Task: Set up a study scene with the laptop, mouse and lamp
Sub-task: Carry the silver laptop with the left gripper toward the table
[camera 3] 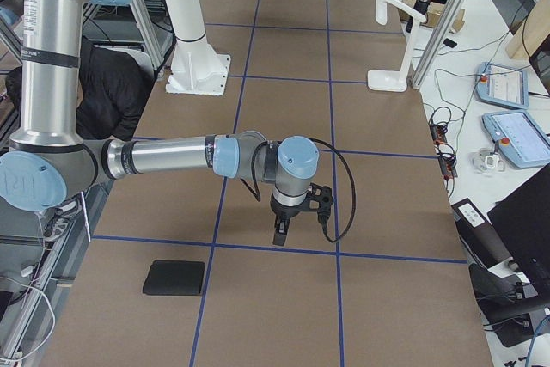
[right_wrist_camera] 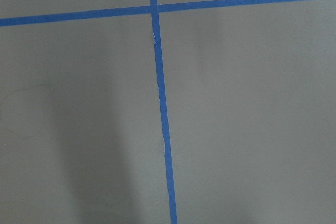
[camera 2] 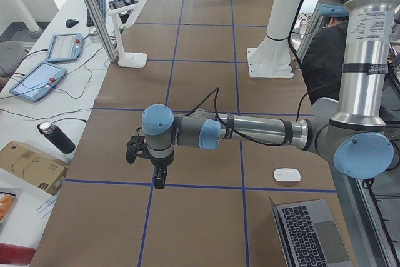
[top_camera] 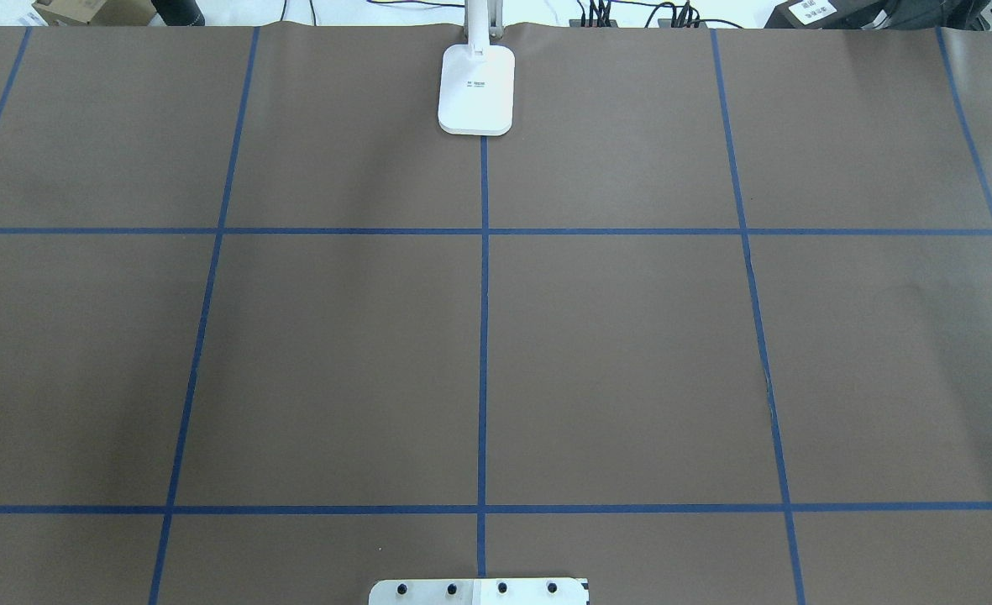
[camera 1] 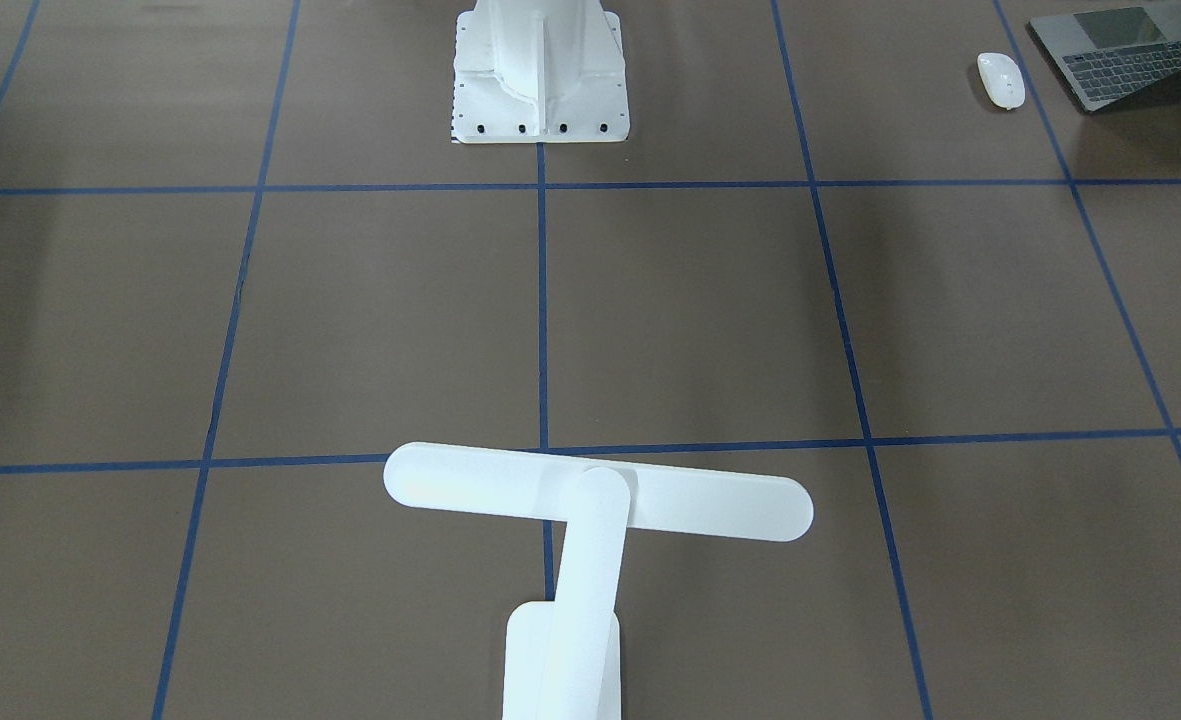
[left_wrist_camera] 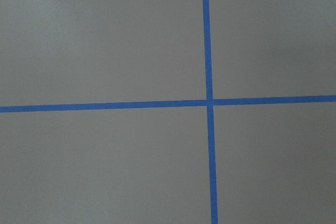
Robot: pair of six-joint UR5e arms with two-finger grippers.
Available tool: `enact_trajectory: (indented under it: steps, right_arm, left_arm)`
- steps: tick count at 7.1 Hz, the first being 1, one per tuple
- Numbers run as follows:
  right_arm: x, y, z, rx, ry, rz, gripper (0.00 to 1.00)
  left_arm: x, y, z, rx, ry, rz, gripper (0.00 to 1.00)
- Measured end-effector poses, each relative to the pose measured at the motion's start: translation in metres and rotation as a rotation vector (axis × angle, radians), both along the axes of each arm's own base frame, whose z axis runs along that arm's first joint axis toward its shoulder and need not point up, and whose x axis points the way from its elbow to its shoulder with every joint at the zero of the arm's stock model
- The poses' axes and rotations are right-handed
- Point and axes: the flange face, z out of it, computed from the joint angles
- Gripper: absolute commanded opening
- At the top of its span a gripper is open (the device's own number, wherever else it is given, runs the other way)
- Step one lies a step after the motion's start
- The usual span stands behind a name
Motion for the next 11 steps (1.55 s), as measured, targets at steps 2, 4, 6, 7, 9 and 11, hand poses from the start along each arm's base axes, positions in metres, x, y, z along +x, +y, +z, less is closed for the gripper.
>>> enact_trajectory:
  steps: [2,4,6,7,9,11]
  right_arm:
    - [0.0,0.0,0.0,0.001,0.0,0.0,0.99]
    - [0.0,-0.001,-0.001,0.002,-0.001,0.0,0.99]
    - [0.0,-0.001,-0.001,0.008,-0.001,-0.001,0.99]
    - [0.0,-0.001,-0.001,0.015,-0.001,-0.001,0.99]
    - [0.0,0.0,-0.001,0.019,0.001,0.004,0.99]
    - [0.0,-0.003,-0.004,0.025,0.0,0.006,0.99]
  left_arm:
    - [0.006,0.001,0.002,-0.005,0.0,0.011,1.0]
    - [0.011,0.001,0.003,-0.006,0.0,0.021,1.0]
    - [0.011,0.001,0.002,0.0,-0.002,0.025,0.99]
    - [0.012,0.0,0.002,0.008,-0.002,0.028,0.99]
    - [0.012,0.001,0.008,0.0,-0.001,0.03,1.0]
    - [0.013,0.005,0.013,-0.015,0.016,0.025,1.0]
